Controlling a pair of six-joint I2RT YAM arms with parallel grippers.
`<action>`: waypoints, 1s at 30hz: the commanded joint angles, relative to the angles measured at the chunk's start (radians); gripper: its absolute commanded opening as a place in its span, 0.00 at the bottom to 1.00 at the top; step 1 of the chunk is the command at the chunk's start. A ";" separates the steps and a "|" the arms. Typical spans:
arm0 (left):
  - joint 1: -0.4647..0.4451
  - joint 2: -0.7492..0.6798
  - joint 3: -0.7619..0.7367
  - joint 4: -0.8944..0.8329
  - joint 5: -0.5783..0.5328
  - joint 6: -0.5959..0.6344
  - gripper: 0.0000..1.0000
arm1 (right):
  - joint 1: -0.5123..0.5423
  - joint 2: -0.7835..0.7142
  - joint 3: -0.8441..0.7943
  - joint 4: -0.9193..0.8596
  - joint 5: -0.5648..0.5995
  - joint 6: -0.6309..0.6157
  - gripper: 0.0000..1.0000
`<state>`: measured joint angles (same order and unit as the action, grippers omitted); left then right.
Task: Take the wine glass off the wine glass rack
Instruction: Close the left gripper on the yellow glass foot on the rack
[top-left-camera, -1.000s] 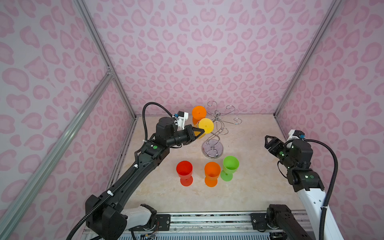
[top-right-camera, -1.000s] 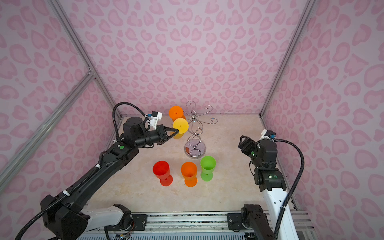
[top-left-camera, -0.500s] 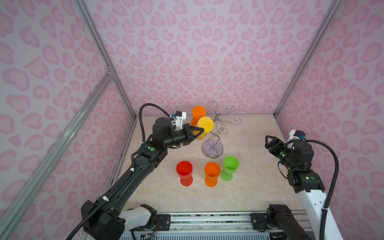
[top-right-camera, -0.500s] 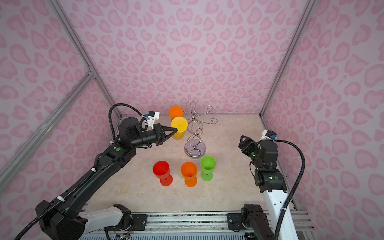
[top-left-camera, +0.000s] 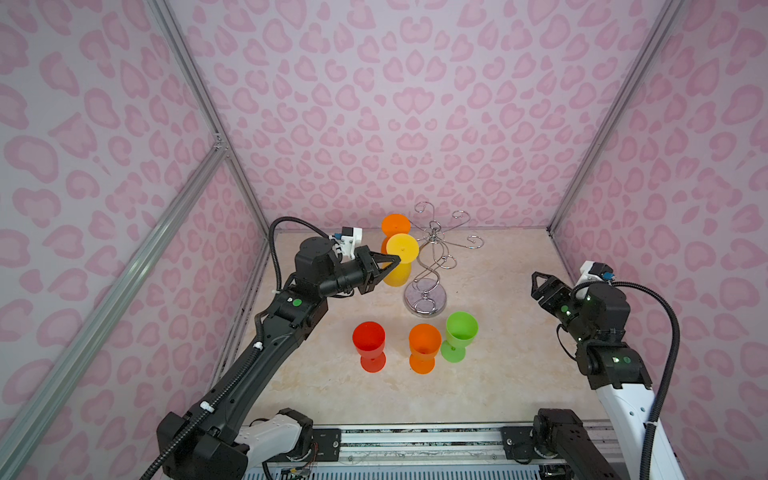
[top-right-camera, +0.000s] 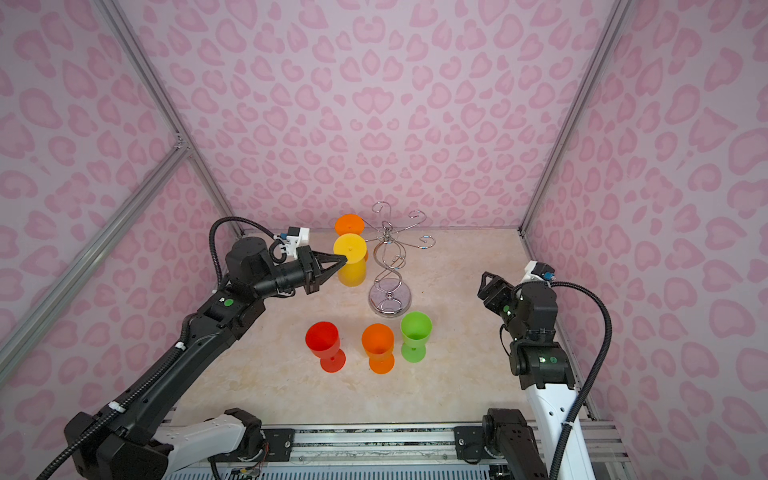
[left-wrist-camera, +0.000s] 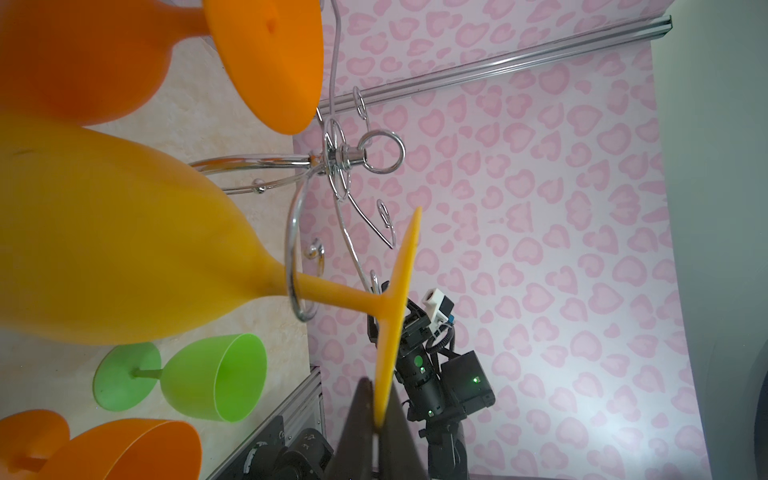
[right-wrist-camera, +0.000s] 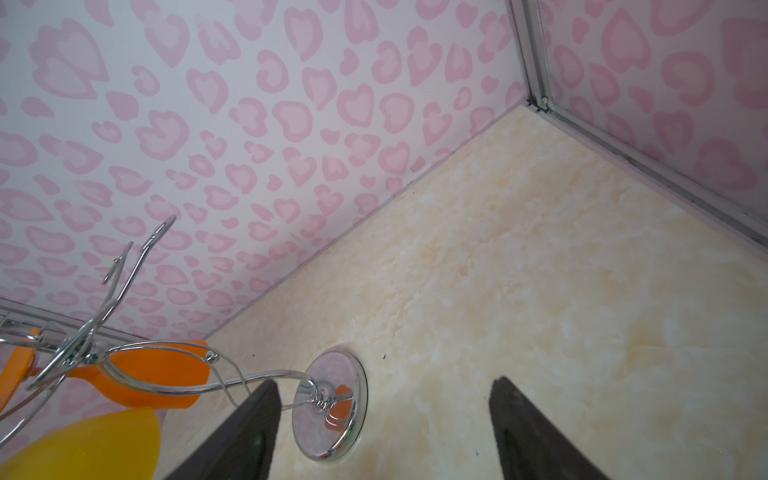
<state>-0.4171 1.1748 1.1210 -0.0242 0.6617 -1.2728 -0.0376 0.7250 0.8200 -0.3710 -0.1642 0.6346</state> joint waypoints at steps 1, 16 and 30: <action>0.019 -0.015 -0.008 0.059 0.012 -0.037 0.02 | -0.001 -0.001 -0.009 0.003 0.000 -0.003 0.80; 0.026 0.083 0.067 0.092 0.018 -0.065 0.02 | 0.000 -0.007 -0.001 -0.007 0.011 -0.009 0.80; -0.024 0.110 0.092 0.096 0.027 -0.062 0.02 | -0.002 0.004 -0.012 0.011 -0.001 -0.003 0.80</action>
<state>-0.4324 1.2789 1.1992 0.0261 0.6765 -1.3422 -0.0391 0.7292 0.8192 -0.3702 -0.1612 0.6327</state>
